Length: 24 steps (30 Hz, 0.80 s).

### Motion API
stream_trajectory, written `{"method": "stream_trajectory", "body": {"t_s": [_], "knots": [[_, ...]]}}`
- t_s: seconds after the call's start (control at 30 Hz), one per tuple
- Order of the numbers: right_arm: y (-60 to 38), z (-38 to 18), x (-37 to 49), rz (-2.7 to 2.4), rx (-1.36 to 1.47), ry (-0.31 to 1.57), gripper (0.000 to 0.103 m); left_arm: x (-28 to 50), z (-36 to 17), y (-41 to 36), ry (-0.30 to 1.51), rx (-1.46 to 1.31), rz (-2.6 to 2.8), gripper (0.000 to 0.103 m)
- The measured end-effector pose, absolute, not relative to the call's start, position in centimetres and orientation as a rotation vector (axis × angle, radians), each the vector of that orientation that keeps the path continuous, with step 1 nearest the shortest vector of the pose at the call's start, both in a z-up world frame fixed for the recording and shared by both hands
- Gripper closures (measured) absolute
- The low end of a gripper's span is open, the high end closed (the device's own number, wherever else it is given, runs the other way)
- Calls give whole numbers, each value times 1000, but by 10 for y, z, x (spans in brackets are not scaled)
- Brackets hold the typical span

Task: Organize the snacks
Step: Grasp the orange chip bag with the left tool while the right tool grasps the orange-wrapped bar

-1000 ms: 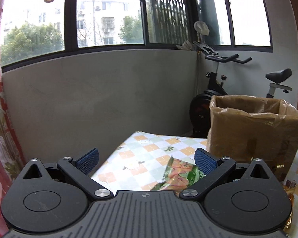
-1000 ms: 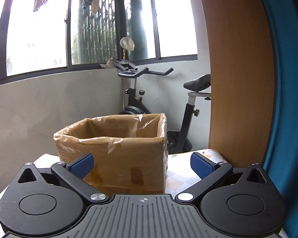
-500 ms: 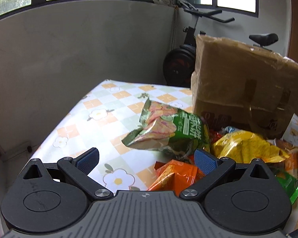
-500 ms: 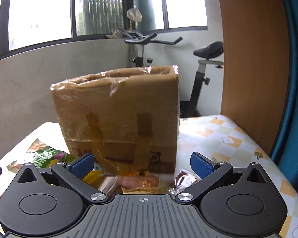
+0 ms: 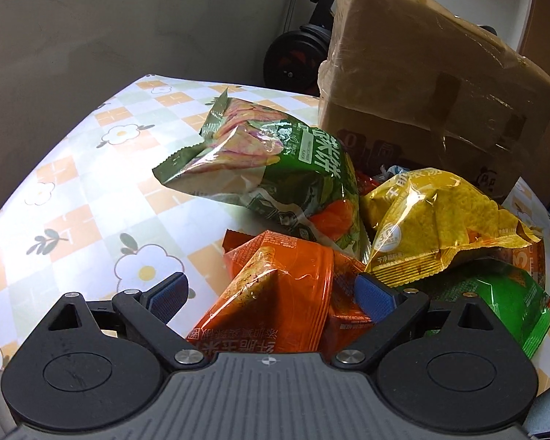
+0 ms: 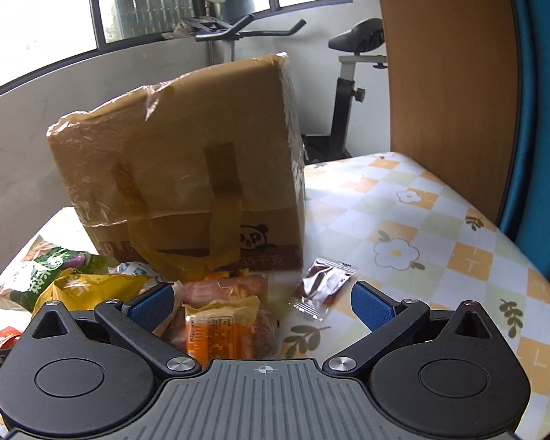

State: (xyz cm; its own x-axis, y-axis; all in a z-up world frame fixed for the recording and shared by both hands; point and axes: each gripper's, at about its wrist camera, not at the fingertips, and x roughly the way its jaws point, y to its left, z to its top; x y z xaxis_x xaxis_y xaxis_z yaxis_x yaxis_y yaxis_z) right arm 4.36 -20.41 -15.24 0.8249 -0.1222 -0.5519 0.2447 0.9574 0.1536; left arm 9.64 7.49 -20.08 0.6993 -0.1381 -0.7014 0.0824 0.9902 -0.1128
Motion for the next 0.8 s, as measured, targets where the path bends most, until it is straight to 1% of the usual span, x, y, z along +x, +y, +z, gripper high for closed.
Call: {"method": "stream_trajectory", "body": {"t_s": [0.17, 0.3, 0.33, 0.4, 0.43, 0.47, 0.5, 0.63, 0.67, 0.73, 0.8], "knots": [[-206, -157, 43, -202, 236, 591, 0, 93, -212, 72, 804, -95, -138, 1], [-211, -160, 42, -215, 258, 605, 2, 87, -226, 64, 828, -64, -149, 1], [-213, -161, 41, -219, 264, 609, 4, 83, -227, 64, 811, -65, -141, 4], [-216, -163, 41, -222, 275, 615, 5, 76, -227, 64, 792, -88, -152, 19], [-218, -164, 40, -221, 278, 619, 7, 73, -226, 64, 781, -100, -163, 32], [-219, -165, 40, -220, 281, 623, 8, 71, -225, 62, 774, -94, -159, 34], [-220, -166, 40, -220, 283, 628, 11, 69, -225, 60, 767, -71, -143, 34], [-220, -169, 40, -176, 300, 658, 28, 58, -213, 64, 747, -53, -98, 36], [-218, -169, 39, -161, 299, 661, 30, 56, -211, 66, 742, -58, -88, 37], [-211, -168, 40, -122, 281, 664, 37, 50, -205, 70, 727, -68, -71, 37], [-203, -167, 40, -84, 251, 665, 40, 52, -199, 71, 709, -73, -61, 37]]}}
